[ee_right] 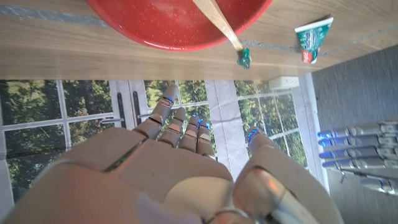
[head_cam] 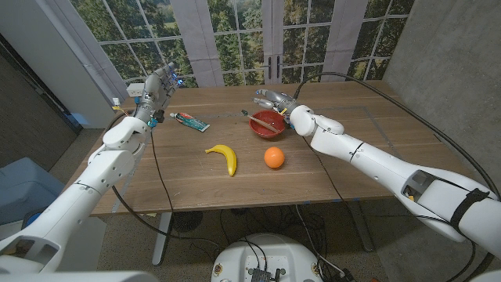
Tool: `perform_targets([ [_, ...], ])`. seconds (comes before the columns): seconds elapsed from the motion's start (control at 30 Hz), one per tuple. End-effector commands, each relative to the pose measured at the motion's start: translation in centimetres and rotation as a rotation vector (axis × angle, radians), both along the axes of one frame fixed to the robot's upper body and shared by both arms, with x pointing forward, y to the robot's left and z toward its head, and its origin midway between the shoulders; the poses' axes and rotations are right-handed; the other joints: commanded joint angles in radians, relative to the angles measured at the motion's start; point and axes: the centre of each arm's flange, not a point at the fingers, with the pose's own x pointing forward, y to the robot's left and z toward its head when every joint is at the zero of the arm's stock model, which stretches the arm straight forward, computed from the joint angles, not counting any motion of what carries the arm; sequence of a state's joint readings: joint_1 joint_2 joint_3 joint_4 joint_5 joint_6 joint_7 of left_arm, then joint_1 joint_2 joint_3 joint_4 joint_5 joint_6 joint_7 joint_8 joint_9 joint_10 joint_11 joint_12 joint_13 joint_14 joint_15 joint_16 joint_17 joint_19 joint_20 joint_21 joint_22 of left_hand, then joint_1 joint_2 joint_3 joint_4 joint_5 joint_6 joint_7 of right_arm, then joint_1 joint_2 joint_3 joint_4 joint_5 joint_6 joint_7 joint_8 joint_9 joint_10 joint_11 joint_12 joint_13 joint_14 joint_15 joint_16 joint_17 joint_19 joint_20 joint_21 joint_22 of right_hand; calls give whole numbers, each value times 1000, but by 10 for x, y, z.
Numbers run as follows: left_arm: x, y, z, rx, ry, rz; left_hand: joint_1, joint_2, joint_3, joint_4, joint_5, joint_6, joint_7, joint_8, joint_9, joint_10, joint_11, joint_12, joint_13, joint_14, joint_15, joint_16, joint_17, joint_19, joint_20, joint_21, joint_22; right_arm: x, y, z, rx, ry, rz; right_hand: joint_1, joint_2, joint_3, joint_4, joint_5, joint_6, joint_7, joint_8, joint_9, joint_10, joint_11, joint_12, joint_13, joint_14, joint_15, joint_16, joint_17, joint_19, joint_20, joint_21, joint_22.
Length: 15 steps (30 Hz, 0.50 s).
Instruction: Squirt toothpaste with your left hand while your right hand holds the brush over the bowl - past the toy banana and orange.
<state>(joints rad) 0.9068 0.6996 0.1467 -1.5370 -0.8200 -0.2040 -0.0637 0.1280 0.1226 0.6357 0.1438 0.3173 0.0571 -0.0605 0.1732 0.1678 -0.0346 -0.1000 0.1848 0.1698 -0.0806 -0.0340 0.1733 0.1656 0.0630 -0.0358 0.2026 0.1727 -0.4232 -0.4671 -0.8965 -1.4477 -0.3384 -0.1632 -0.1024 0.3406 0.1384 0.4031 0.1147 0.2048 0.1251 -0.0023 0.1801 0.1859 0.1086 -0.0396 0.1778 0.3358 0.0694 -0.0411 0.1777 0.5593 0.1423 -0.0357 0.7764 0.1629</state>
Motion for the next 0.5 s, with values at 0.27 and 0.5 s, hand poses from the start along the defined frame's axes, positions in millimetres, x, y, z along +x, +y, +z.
perform_targets([
  [0.27,-2,-1,-5,14,19,-11,6,68,17,-2,-5,-24,7,-4,2,-21,-3,-5,3,-14,-85,-3,1,11,-85,-2,2,-4,-26,-3,244,-56,247,-48,-3,-7,11,-1,39,1,14,-2,28,2,13,-25,8,-40,10,-36,-1,-28,-31,0],
  [0.5,-5,-3,-8,13,25,-18,5,65,19,-3,-7,-29,7,-3,2,-27,-3,-6,3,-17,-83,-4,0,12,-86,-2,2,-8,-33,-3,292,-26,285,-55,-4,-7,10,-1,46,3,15,-3,33,5,14,-33,9,-41,10,-48,1,-28,-40,-1],
])
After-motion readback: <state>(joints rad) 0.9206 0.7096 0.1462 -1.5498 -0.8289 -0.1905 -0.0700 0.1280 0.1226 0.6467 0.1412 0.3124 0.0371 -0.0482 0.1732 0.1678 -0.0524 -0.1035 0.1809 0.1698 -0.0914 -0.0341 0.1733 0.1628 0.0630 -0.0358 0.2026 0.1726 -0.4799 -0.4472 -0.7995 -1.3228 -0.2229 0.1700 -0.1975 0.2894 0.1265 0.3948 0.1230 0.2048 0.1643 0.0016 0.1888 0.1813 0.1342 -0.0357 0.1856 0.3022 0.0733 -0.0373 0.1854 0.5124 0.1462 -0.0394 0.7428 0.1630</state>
